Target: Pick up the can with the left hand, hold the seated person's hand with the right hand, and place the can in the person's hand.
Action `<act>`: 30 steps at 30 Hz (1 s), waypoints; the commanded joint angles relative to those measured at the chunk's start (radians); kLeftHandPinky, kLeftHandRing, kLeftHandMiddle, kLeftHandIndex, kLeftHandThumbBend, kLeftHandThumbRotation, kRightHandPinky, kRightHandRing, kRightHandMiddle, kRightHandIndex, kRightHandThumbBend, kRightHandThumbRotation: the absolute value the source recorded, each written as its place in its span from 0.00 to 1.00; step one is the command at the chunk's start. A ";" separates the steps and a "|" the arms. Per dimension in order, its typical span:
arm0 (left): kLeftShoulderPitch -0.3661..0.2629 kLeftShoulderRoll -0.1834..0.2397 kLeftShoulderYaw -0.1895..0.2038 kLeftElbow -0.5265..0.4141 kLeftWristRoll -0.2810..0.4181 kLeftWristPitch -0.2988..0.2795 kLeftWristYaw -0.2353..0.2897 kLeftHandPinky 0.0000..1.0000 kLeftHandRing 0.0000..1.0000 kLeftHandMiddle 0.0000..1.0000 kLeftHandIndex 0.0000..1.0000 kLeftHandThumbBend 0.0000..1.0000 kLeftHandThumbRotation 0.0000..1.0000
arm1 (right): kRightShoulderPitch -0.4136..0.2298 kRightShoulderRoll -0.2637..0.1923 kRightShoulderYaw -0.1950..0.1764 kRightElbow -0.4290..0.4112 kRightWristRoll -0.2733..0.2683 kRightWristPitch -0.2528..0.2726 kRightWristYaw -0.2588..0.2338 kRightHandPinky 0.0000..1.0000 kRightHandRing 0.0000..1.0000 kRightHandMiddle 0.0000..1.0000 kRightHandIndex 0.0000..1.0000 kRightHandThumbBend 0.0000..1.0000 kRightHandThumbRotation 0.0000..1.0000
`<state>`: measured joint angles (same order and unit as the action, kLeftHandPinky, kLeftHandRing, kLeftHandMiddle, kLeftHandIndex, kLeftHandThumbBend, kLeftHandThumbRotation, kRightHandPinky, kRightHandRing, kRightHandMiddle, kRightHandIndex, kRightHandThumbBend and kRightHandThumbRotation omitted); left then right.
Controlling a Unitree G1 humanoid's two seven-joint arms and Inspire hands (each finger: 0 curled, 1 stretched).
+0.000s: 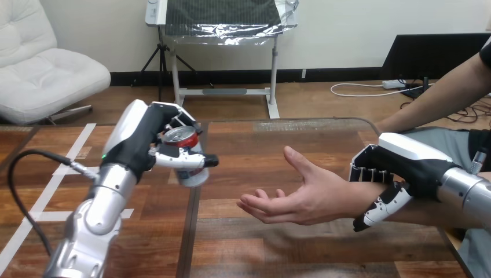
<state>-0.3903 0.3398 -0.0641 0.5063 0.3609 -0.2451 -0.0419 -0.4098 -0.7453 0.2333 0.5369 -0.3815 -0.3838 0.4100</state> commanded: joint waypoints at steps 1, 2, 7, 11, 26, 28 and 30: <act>-0.139 -0.026 -0.012 0.018 -0.014 -0.056 0.032 0.14 0.18 0.28 0.42 0.77 0.00 | -0.020 0.052 -0.019 -0.033 0.040 0.026 0.011 0.30 0.34 0.39 0.41 0.83 0.00; -0.143 -0.030 -0.013 0.024 -0.015 -0.057 0.031 0.14 0.18 0.28 0.42 0.77 0.00 | -0.020 0.053 -0.018 -0.036 0.041 0.030 0.014 0.31 0.35 0.40 0.41 0.82 0.00; -0.165 -0.052 -0.019 0.055 -0.022 -0.066 0.025 0.17 0.22 0.32 0.42 0.77 0.00 | -0.023 0.066 -0.017 -0.046 0.047 0.041 0.022 0.32 0.36 0.40 0.42 0.82 0.00; -0.182 -0.068 -0.026 0.079 -0.015 -0.075 0.032 0.20 0.24 0.35 0.42 0.77 0.00 | -0.026 0.076 -0.014 -0.044 0.048 0.037 0.020 0.32 0.36 0.40 0.42 0.82 0.00; -0.252 -0.132 -0.064 0.162 -0.010 -0.092 0.036 0.27 0.31 0.39 0.43 0.73 0.00 | -0.034 0.103 -0.002 -0.083 0.033 0.090 0.032 0.33 0.37 0.41 0.42 0.82 0.03; -0.262 -0.141 -0.069 0.175 -0.008 -0.097 0.039 0.28 0.32 0.40 0.43 0.72 0.00 | -0.035 0.107 -0.001 -0.088 0.034 0.097 0.035 0.33 0.37 0.41 0.42 0.82 0.04; -0.270 -0.146 -0.074 0.187 -0.005 -0.103 0.042 0.29 0.33 0.40 0.44 0.72 0.00 | -0.036 0.110 -0.001 -0.092 0.035 0.103 0.039 0.33 0.37 0.41 0.43 0.82 0.04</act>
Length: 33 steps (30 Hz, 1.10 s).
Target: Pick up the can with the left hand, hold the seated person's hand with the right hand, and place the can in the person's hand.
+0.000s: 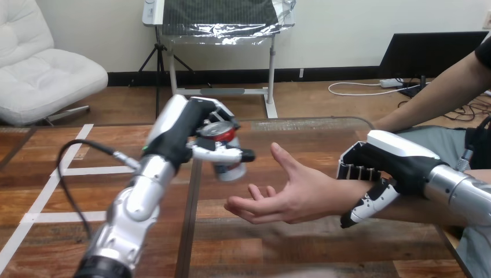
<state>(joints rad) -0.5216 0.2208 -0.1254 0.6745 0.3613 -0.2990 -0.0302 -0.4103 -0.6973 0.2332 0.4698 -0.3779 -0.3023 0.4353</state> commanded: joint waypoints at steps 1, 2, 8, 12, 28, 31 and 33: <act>-0.145 -0.033 -0.019 0.027 -0.001 -0.054 0.036 0.29 0.33 0.41 0.44 0.72 0.00 | -0.037 0.064 0.000 -0.028 0.031 0.026 0.017 0.33 0.37 0.41 0.43 0.82 0.04; -0.149 -0.037 -0.022 0.033 0.002 -0.058 0.040 0.30 0.33 0.41 0.44 0.72 0.00 | -0.037 0.065 0.001 -0.030 0.031 0.029 0.019 0.34 0.37 0.41 0.43 0.82 0.04; -0.173 -0.065 -0.039 0.062 0.010 -0.052 0.055 0.30 0.33 0.41 0.44 0.73 0.00 | -0.039 0.077 0.000 -0.046 0.033 0.054 0.030 0.34 0.38 0.42 0.43 0.82 0.05; -0.186 -0.083 -0.046 0.081 0.005 -0.051 0.058 0.29 0.32 0.41 0.44 0.73 0.00 | -0.036 0.083 -0.001 -0.064 0.031 0.072 0.035 0.34 0.38 0.42 0.43 0.82 0.06; -0.227 -0.155 -0.062 0.169 -0.020 -0.088 0.062 0.27 0.30 0.41 0.44 0.72 0.00 | -0.024 0.099 -0.008 -0.130 0.036 0.120 0.047 0.34 0.39 0.43 0.44 0.82 0.06; -0.231 -0.165 -0.067 0.176 -0.020 -0.086 0.062 0.27 0.31 0.41 0.44 0.71 0.00 | -0.022 0.100 -0.009 -0.140 0.038 0.126 0.049 0.34 0.39 0.43 0.44 0.82 0.07; -0.232 -0.168 -0.070 0.178 -0.018 -0.086 0.063 0.27 0.31 0.41 0.44 0.71 0.00 | -0.020 0.100 -0.010 -0.145 0.038 0.128 0.049 0.34 0.39 0.43 0.44 0.82 0.07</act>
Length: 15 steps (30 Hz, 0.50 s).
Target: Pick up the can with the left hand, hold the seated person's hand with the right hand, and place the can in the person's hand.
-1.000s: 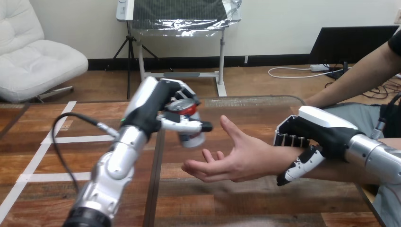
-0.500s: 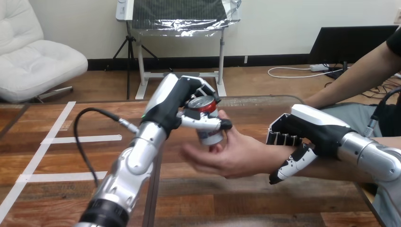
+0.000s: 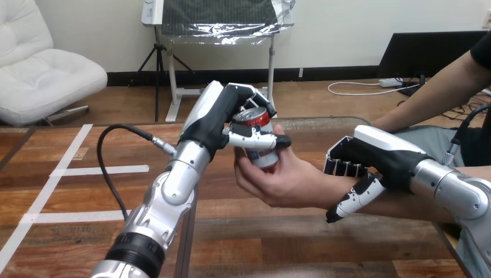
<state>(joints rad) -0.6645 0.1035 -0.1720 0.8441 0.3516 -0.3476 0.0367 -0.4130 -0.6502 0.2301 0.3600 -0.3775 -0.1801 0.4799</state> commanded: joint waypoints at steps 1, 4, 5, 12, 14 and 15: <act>-0.090 -0.055 -0.027 0.012 -0.006 -0.038 -0.001 0.28 0.32 0.41 0.44 0.71 0.00 | -0.017 0.053 -0.007 -0.038 0.038 0.007 0.004 0.34 0.39 0.43 0.44 0.83 0.07; -0.092 -0.063 -0.032 0.020 -0.004 -0.043 0.005 0.28 0.32 0.41 0.44 0.72 0.00 | -0.014 0.052 -0.008 -0.044 0.037 0.011 0.003 0.34 0.38 0.43 0.44 0.83 0.07; -0.093 -0.065 -0.033 0.023 -0.004 -0.045 0.006 0.28 0.32 0.41 0.44 0.72 0.00 | -0.014 0.052 -0.008 -0.047 0.037 0.012 0.002 0.34 0.38 0.43 0.44 0.83 0.07; -0.090 -0.080 -0.041 0.034 -0.012 -0.050 -0.006 0.26 0.30 0.39 0.44 0.72 0.00 | -0.009 0.051 -0.013 -0.057 0.042 0.018 0.002 0.34 0.38 0.42 0.43 0.83 0.07; -0.089 -0.080 -0.042 0.035 -0.013 -0.053 -0.009 0.26 0.30 0.39 0.44 0.72 0.00 | -0.007 0.050 -0.013 -0.063 0.042 0.024 0.004 0.34 0.38 0.42 0.43 0.83 0.07; -0.087 -0.081 -0.042 0.035 -0.017 -0.053 -0.014 0.26 0.29 0.38 0.44 0.72 0.00 | -0.006 0.049 -0.014 -0.066 0.042 0.027 0.005 0.34 0.38 0.42 0.43 0.83 0.07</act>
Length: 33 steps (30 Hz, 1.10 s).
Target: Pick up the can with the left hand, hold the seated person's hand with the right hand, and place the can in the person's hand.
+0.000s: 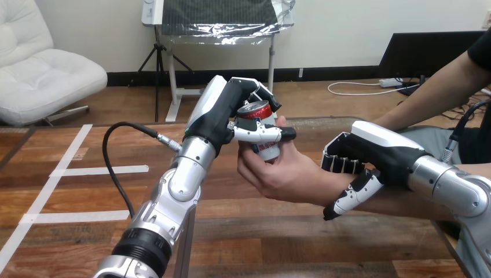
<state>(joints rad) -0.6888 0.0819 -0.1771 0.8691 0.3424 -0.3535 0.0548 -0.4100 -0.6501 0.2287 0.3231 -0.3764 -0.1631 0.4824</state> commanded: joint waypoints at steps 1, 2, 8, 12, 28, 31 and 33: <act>-0.061 -0.060 -0.037 0.010 -0.010 -0.047 -0.036 0.26 0.30 0.39 0.44 0.72 0.00 | -0.008 0.049 -0.014 -0.031 0.042 0.012 0.003 0.34 0.38 0.42 0.43 0.83 0.07; -0.061 -0.060 -0.037 0.010 -0.012 -0.047 -0.039 0.27 0.30 0.39 0.44 0.72 0.00 | -0.008 0.049 -0.014 -0.033 0.042 0.014 0.003 0.34 0.38 0.42 0.43 0.83 0.07; -0.055 -0.058 -0.040 0.015 -0.017 -0.051 -0.045 0.29 0.32 0.40 0.44 0.71 0.00 | -0.005 0.045 -0.017 -0.039 0.043 0.024 0.008 0.34 0.38 0.42 0.43 0.82 0.08; -0.051 -0.056 -0.040 0.018 -0.017 -0.056 -0.048 0.29 0.33 0.40 0.44 0.70 0.00 | -0.002 0.043 -0.020 -0.041 0.046 0.026 0.009 0.33 0.38 0.42 0.43 0.82 0.07; -0.044 -0.042 -0.041 0.005 -0.021 -0.040 -0.083 0.33 0.37 0.44 0.45 0.71 0.00 | 0.008 0.036 -0.027 -0.028 0.063 0.013 0.007 0.33 0.37 0.42 0.43 0.83 0.05; -0.044 -0.040 -0.042 -0.011 -0.025 -0.002 -0.111 0.36 0.41 0.46 0.47 0.73 0.01 | 0.009 0.032 -0.025 -0.034 0.061 0.022 0.013 0.33 0.38 0.42 0.44 0.83 0.06; -0.042 -0.036 -0.045 -0.023 -0.022 0.016 -0.124 0.39 0.44 0.49 0.50 0.75 0.03 | 0.010 0.028 -0.023 -0.043 0.060 0.032 0.021 0.34 0.39 0.43 0.45 0.83 0.08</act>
<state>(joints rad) -0.6896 0.0780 -0.1772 0.8745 0.3164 -0.3614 -0.0061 -0.3942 -0.6616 0.2209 0.3094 -0.3541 -0.1405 0.4986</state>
